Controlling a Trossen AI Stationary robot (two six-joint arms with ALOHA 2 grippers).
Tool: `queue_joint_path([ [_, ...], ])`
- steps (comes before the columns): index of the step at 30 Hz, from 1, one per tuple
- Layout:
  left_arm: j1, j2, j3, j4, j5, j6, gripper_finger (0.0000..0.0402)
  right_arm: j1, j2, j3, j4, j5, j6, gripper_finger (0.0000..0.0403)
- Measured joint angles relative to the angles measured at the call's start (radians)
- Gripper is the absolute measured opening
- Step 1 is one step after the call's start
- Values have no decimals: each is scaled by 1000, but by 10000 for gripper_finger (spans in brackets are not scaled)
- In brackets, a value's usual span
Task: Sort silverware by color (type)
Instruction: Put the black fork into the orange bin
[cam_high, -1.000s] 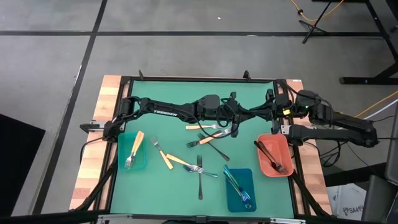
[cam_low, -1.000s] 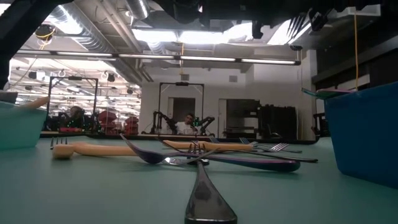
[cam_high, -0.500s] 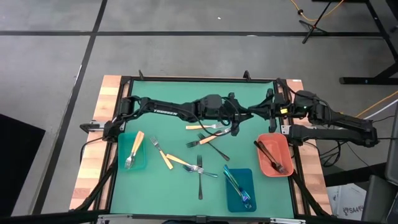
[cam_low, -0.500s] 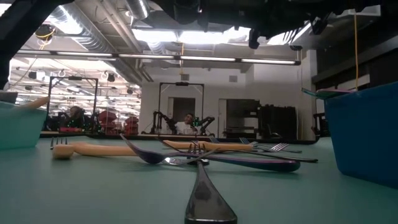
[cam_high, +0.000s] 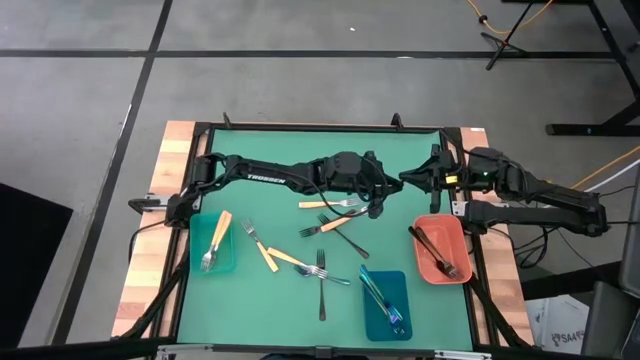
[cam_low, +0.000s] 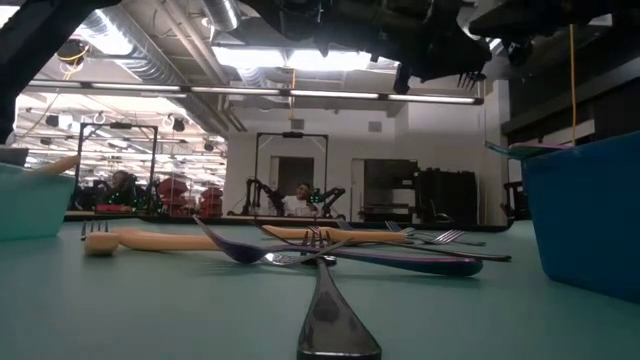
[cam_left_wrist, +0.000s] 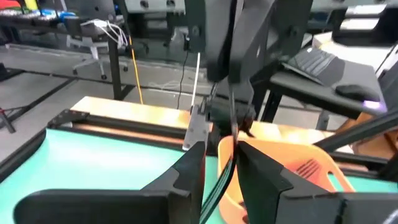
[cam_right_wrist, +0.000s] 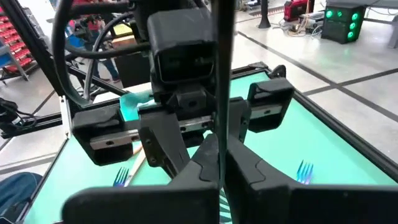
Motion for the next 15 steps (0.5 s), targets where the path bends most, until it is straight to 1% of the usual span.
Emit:
queue_joint_path([
  [5,1,0,0,-18,1,4,83,0,0,0,-3,3,0,0],
  [8,3,0,0,-52,3,7,83,0,0,0,-34,3,13,0],
  [11,12,0,0,-114,6,17,83,-1,-1,0,-68,9,50,0],
  [15,26,0,0,-248,29,26,83,-1,-23,1,-130,-3,98,0],
])
